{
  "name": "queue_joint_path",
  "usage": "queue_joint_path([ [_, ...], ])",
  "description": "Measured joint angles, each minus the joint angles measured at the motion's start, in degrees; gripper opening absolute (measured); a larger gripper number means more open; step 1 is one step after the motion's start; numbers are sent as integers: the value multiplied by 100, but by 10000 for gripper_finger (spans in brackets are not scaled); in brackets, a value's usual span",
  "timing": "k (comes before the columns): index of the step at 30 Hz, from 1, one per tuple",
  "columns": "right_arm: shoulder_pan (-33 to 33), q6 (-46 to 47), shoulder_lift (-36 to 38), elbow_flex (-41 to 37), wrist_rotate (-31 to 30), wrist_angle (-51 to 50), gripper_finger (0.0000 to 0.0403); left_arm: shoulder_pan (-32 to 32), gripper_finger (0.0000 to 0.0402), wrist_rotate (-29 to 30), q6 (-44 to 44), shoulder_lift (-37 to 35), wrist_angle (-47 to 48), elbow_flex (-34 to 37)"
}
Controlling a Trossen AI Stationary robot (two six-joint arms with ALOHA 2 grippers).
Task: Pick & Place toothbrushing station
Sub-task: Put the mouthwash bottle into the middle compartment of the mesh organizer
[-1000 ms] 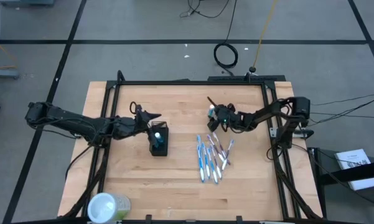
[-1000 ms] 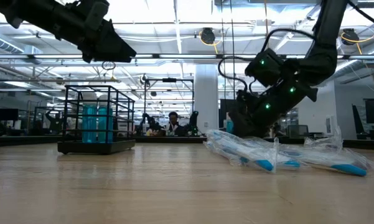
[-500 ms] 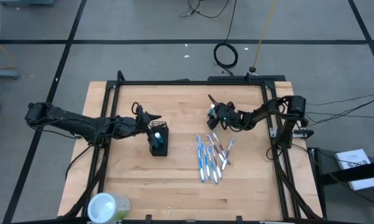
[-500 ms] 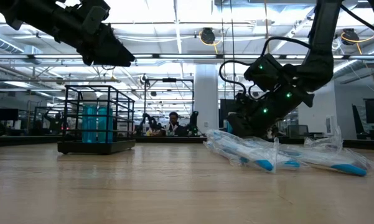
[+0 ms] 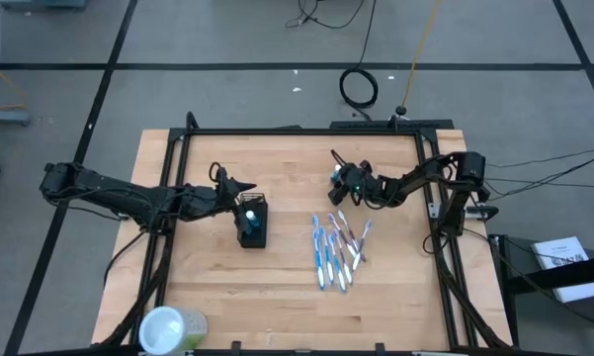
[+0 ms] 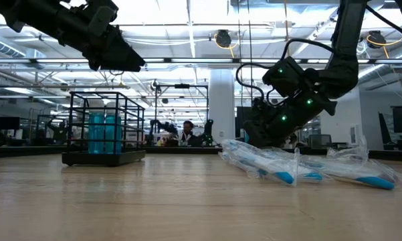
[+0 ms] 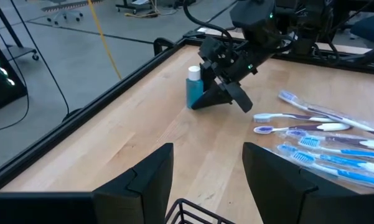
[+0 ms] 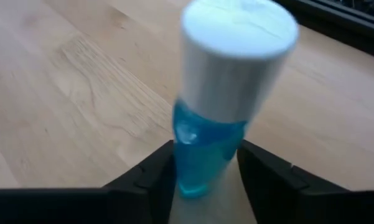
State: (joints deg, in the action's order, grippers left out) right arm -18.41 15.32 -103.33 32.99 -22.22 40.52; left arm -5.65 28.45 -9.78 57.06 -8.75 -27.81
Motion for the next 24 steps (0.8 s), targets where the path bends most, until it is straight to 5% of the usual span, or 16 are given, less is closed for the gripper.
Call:
queue_joint_path([
  [9, 11, -513, 2, 0, 140, 364, 86, 0, 200, 2, -237, 0, -6, 0],
  [24, 316, -863, 11, 5, 3821, 2467, 92, 7, 200, -413, -308, 203, -899, 1],
])
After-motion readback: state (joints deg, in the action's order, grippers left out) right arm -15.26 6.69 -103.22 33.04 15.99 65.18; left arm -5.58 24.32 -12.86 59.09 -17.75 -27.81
